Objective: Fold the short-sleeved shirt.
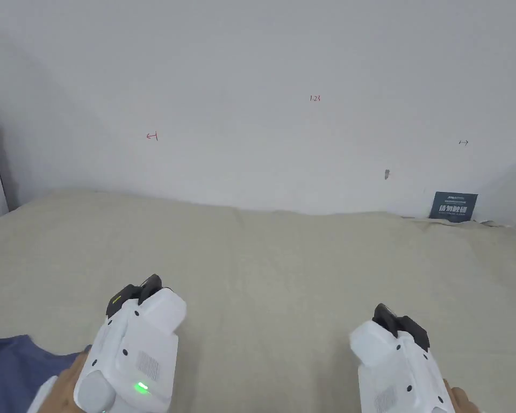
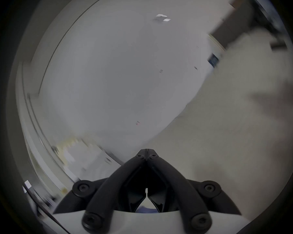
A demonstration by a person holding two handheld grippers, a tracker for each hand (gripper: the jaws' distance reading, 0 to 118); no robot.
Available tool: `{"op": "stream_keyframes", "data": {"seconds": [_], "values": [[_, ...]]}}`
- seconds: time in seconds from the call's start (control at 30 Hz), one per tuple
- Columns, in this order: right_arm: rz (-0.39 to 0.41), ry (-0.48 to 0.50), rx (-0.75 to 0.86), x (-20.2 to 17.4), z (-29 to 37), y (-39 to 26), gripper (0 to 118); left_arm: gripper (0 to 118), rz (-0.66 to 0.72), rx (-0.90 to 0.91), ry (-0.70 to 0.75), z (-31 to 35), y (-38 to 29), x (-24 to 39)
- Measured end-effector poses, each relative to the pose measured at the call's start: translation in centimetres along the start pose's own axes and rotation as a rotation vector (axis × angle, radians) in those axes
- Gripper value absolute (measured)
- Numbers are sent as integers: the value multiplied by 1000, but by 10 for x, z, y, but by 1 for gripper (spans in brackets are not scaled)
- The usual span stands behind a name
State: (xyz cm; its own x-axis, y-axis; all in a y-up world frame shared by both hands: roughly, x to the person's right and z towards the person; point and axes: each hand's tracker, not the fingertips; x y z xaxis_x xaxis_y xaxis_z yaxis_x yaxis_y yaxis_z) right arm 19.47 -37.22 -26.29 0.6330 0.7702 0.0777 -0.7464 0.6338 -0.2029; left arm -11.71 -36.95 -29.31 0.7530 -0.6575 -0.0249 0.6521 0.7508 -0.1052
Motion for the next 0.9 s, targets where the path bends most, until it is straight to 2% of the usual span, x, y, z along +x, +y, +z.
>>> {"op": "stream_keyframes", "data": {"seconds": [0.1,0.23,0.3,0.33,0.37,0.6,0.9], "values": [[-311,47,-40,8,0,1,1,0,293,-41,-25,1,-2,-5],[-841,125,-92,26,9,-7,1,0,770,-7,-91,8,-12,-15],[-975,104,-112,17,-3,-27,1,0,893,-13,-70,11,-17,-18],[-1000,82,-117,18,-2,-29,1,0,899,-11,-48,11,-16,-18],[-984,55,-116,19,-1,-29,1,0,879,-3,-46,13,-17,-18],[-910,69,-112,20,-4,-21,1,0,764,20,-49,25,-1,-24],[-824,147,-52,0,-3,17,1,0,689,-71,-65,26,-19,-41]]}}
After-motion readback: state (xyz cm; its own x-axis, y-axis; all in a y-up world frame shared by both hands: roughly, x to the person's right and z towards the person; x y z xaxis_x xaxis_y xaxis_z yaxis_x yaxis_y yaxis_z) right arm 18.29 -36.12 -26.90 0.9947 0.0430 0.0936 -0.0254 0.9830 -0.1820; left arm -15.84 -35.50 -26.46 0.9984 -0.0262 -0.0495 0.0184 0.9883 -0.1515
